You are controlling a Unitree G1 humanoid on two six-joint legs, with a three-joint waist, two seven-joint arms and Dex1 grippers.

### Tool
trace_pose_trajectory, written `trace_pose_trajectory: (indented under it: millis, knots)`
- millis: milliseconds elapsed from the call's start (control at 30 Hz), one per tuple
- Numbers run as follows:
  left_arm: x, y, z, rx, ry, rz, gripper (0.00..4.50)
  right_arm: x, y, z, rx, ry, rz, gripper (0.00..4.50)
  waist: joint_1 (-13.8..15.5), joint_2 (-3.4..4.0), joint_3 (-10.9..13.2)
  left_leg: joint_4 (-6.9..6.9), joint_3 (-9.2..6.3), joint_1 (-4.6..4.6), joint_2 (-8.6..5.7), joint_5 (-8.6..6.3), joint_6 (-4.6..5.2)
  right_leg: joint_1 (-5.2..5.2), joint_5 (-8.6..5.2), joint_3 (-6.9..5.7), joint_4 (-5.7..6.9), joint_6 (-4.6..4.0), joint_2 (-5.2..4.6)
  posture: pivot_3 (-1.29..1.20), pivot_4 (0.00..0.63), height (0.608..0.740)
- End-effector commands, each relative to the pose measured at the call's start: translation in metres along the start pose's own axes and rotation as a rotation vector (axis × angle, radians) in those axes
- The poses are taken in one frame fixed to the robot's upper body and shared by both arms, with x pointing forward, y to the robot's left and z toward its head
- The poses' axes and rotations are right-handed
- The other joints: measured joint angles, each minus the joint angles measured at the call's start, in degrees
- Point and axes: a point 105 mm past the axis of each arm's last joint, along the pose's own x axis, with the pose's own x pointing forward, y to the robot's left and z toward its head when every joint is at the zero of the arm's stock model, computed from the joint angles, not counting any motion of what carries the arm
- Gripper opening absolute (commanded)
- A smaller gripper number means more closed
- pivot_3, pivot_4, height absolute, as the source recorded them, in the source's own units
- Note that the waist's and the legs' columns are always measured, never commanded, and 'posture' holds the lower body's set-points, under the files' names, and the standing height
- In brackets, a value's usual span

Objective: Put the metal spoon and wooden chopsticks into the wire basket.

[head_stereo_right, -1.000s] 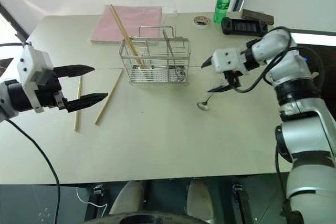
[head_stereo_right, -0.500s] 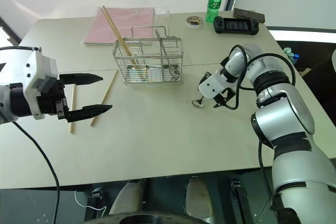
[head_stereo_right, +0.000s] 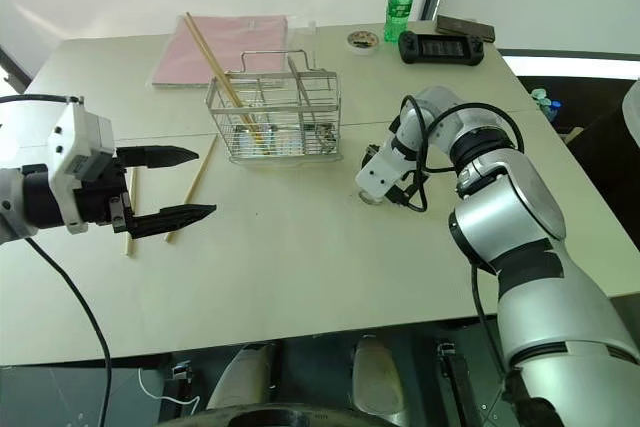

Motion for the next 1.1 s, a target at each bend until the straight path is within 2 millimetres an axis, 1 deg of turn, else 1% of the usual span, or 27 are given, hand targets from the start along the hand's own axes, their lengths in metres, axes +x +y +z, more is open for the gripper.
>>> trace_pose_trajectory:
  millis: [33,67,100,167,200,233,300,367,633,700,767,867,900,933,967,1033,1100]
  knots:
    - [-0.002,-0.001,0.012,0.041,-0.034,0.014,4.5,0.001,-0.008,0.002,-0.045,0.029,-0.01,3.95,0.01,-0.05,-0.03,0.0,0.0,0.02,0.01,0.0,0.0,0.01,0.0,0.0,0.02,0.0,0.01,0.0,0.15,0.721]
    - [-0.003,0.0,0.013,0.042,-0.036,0.017,4.5,0.002,-0.008,0.004,-0.048,0.023,-0.006,3.63,0.0,-0.09,-0.05,0.0,0.0,0.07,0.02,0.0,-0.01,0.05,0.0,0.0,0.04,-0.01,0.02,0.0,0.15,0.721]
    - [-0.002,0.0,0.013,0.043,-0.038,0.019,4.5,0.003,-0.008,0.005,-0.049,0.018,-0.004,3.2,-0.02,-0.11,-0.06,0.0,0.0,0.13,0.03,0.0,-0.01,0.1,0.0,0.01,0.05,-0.01,0.03,0.0,0.15,0.721]
    - [-0.003,0.0,0.014,0.043,-0.041,0.024,4.5,0.004,-0.008,0.007,-0.047,0.003,0.001,2.11,-0.08,-0.11,-0.06,0.0,0.0,0.26,0.04,0.0,-0.01,0.22,0.0,0.02,0.05,-0.02,0.03,0.0,0.15,0.721]
    - [-0.003,0.001,0.015,0.044,-0.044,0.027,4.5,0.005,-0.008,0.009,-0.047,-0.009,0.004,1.63,-0.13,-0.1,-0.05,0.0,0.01,0.34,0.05,0.0,-0.01,0.27,-0.01,0.02,0.06,-0.02,0.04,0.0,0.15,0.721]
    - [-0.003,0.002,0.016,0.045,-0.047,0.031,4.5,0.006,-0.008,0.011,-0.048,-0.021,0.006,1.03,-0.15,-0.1,-0.05,-0.02,0.02,0.4,0.05,-0.01,-0.01,0.29,-0.01,0.05,0.09,-0.02,0.04,0.0,0.15,0.721]
    - [-0.003,0.003,0.017,0.047,-0.052,0.037,4.5,0.006,-0.007,0.014,-0.047,-0.045,0.012,0.02,-0.13,-0.11,-0.06,-0.06,0.04,0.47,0.07,-0.01,-0.01,0.29,-0.01,0.09,0.18,-0.03,0.06,0.0,0.15,0.721]
    - [-0.003,0.004,0.018,0.048,-0.055,0.039,4.5,0.006,-0.006,0.015,-0.04,-0.06,0.015,0.02,-0.02,-0.09,-0.03,-0.08,0.05,0.62,0.07,-0.06,-0.09,0.33,-0.05,0.12,0.34,-0.06,0.06,0.0,0.15,0.721]
    - [0.0,0.011,0.02,0.051,-0.066,0.044,4.5,0.007,-0.002,0.012,-0.022,-0.067,-0.013,0.02,0.06,-0.11,-0.04,-0.1,0.06,0.64,0.07,-0.07,-0.1,0.33,-0.09,0.12,0.4,-0.08,0.07,0.0,0.15,0.721]
    - [0.0,0.014,0.022,0.055,-0.072,0.051,4.5,0.003,-0.007,0.014,-0.017,-0.101,-0.055,0.02,0.06,-0.11,-0.04,-0.09,0.06,0.65,0.07,-0.07,-0.1,0.34,-0.09,0.12,0.4,-0.08,0.07,0.0,0.15,0.721]
    - [0.0,0.017,0.023,0.061,-0.079,0.063,4.5,-0.005,-0.011,0.022,-0.011,-0.182,-0.103,0.02,0.07,-0.12,-0.02,-0.1,0.06,0.65,0.08,-0.07,-0.1,0.33,-0.09,0.12,0.41,-0.08,0.07,0.0,0.15,0.721]
    - [-0.003,0.024,0.026,0.064,-0.09,0.089,4.5,-0.018,-0.017,0.038,0.037,-0.366,-0.174,0.02,0.11,-0.1,0.03,-0.1,0.06,0.63,0.08,-0.06,-0.1,0.34,-0.08,0.12,0.4,-0.06,0.06,0.0,0.15,0.721]
    - [-0.004,0.027,0.027,0.066,-0.095,0.097,4.5,-0.024,-0.022,0.044,0.08,-0.438,-0.219,0.02,0.1,-0.1,0.03,-0.1,0.06,0.63,0.08,-0.06,-0.1,0.35,-0.08,0.13,0.4,-0.06,0.07,0.0,0.15,0.721]
    - [-0.005,0.03,0.028,0.071,-0.098,0.109,4.5,-0.036,-0.029,0.053,0.136,-0.535,-0.276,0.02,0.14,-0.09,0.04,-0.1,0.07,0.64,0.08,-0.06,-0.1,0.36,-0.08,0.13,0.39,-0.06,0.07,0.0,0.15,0.721]
    - [-0.006,0.033,0.028,0.074,-0.1,0.116,4.5,-0.045,-0.031,0.062,0.172,-0.614,-0.297,0.02,0.21,-0.08,0.05,-0.1,0.06,0.63,0.09,-0.06,-0.1,0.36,-0.08,0.13,0.4,-0.06,0.07,0.0,0.15,0.721]
    - [-0.007,0.039,0.03,0.079,-0.111,0.137,4.5,-0.075,-0.035,0.083,0.26,-0.811,-0.342,0.02,0.65,-0.03,0.1,-0.09,0.06,0.6,0.1,-0.06,-0.1,0.35,-0.08,0.13,0.4,-0.06,0.07,0.0,0.15,0.721]
    - [-0.009,0.045,0.032,0.083,-0.121,0.156,4.5,-0.105,-0.035,0.097,0.33,-0.958,-0.382,0.02,1.09,-0.02,0.11,-0.08,0.06,0.56,0.1,-0.07,-0.1,0.31,-0.08,0.13,0.4,-0.06,0.07,0.0,0.15,0.721]
